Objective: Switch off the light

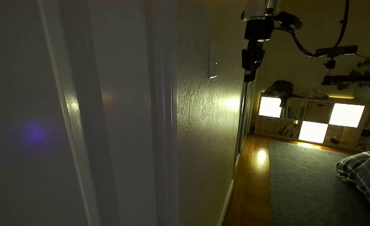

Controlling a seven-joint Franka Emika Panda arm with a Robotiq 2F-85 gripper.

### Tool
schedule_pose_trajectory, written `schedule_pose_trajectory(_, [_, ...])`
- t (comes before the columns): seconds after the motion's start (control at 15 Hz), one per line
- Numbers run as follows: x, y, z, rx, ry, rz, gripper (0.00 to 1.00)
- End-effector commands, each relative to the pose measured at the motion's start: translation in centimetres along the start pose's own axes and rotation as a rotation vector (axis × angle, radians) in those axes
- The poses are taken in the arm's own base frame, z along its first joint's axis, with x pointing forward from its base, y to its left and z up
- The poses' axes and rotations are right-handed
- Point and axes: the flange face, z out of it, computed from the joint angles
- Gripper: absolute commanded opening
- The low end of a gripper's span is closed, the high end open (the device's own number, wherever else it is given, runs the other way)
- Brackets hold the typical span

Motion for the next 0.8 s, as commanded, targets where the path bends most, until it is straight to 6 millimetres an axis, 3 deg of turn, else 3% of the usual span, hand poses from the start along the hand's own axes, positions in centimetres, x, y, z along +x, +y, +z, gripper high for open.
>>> schedule_pose_trajectory(0.0, [-2.9,0.1,0.1,-0.023,-0.038,-0.04,0.67])
schedule_pose_trajectory(0.33, [-4.7,0.1,0.7,-0.013,-0.053,-0.05,0.98])
schedule_pose_trajectory(0.4, [-5.1,0.1,0.7,-0.012,-0.056,-0.049,1.0])
schedule_pose_trajectory(0.47, [-2.9,-0.2,1.4,-0.002,-0.055,-0.035,1.0])
schedule_pose_trajectory(0.53, [-3.0,-0.2,1.4,-0.002,-0.055,-0.035,0.93])
schedule_pose_trajectory(0.6, [-2.9,-0.3,1.4,-0.001,-0.055,-0.035,1.0])
schedule_pose_trajectory(0.73, [-2.8,-0.3,1.6,-0.001,-0.057,-0.036,1.0])
